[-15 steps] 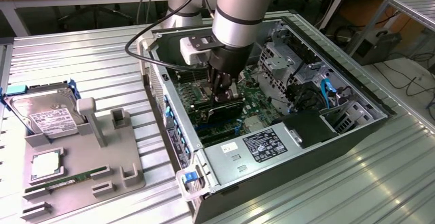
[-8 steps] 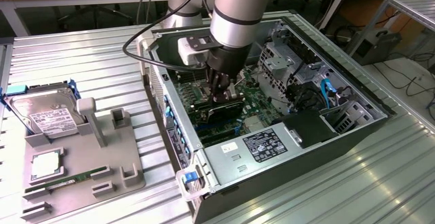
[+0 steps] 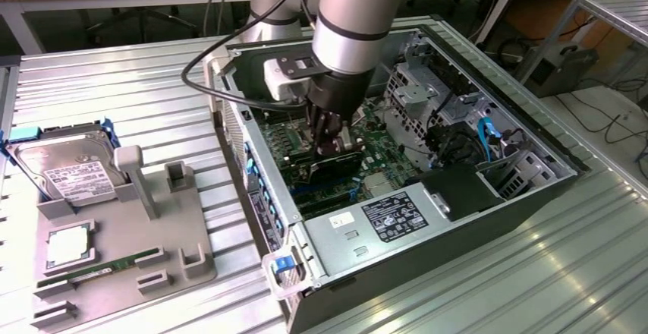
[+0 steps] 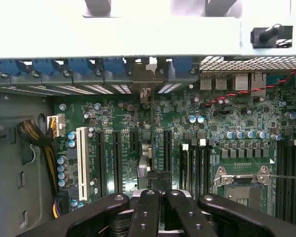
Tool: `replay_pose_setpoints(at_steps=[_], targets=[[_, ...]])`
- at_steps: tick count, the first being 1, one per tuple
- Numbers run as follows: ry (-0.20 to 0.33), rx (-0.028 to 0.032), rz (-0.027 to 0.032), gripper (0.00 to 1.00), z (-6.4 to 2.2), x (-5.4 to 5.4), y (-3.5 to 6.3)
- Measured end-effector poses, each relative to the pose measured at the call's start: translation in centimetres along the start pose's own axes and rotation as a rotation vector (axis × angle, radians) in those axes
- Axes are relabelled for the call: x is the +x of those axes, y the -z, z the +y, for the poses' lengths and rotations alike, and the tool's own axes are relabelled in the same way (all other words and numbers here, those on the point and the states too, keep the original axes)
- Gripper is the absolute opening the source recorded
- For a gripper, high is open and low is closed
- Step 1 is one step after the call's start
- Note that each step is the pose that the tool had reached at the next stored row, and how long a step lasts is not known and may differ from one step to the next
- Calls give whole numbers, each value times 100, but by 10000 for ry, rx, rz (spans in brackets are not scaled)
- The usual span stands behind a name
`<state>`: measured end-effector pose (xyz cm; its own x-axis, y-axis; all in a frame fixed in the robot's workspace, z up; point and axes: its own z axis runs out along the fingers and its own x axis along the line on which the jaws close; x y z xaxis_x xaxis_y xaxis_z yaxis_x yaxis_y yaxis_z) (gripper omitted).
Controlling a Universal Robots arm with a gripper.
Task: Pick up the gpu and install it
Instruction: 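Insert the gpu into the slot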
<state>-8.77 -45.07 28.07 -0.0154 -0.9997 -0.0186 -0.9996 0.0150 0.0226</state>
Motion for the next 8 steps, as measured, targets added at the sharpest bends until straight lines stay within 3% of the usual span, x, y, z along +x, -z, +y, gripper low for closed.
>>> replay_pose_setpoints(at_steps=[8], targets=[[1, 3, -3, 11, -3, 4, -87]])
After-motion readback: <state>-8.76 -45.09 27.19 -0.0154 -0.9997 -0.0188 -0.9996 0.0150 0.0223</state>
